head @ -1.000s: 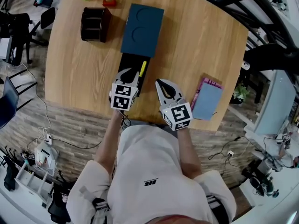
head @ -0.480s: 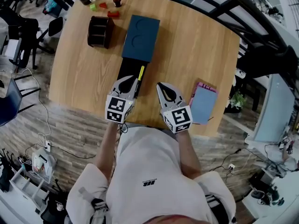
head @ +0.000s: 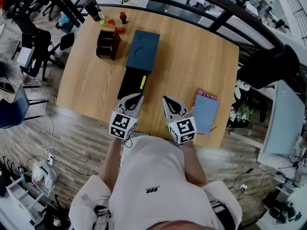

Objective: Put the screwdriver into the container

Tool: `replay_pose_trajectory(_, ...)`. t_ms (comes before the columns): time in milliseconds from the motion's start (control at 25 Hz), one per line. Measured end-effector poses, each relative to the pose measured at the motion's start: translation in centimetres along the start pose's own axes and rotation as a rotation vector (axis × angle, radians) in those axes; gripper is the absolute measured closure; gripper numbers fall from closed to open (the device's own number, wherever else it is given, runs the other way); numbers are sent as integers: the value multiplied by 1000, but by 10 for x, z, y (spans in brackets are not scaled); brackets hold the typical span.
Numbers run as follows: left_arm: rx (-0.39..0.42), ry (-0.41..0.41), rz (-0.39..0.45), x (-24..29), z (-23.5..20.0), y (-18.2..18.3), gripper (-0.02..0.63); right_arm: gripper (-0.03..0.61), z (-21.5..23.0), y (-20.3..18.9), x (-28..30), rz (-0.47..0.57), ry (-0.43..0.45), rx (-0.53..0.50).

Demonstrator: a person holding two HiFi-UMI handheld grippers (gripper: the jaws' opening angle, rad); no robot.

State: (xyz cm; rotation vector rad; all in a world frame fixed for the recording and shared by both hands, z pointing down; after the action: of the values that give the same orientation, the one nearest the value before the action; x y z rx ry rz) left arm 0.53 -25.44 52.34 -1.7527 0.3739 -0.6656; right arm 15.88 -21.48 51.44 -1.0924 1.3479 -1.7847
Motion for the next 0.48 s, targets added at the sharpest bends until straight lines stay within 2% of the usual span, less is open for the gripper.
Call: replay_pose_trajectory(480,35,24,37,-17,59,3,601,588,4,-10,-61,44,-5,17)
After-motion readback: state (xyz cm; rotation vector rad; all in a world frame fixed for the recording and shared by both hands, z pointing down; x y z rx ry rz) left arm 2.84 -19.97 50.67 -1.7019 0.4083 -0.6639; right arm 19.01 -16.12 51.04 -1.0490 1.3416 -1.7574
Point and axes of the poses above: the fingertips, and each gripper's own axes: x forward along the fingers, z to its right, y out of its top, the point moved 6 cm from there along -x, backward along the fingers, and after that the axes turned 10 degrees about z, right-handed, at the moved point
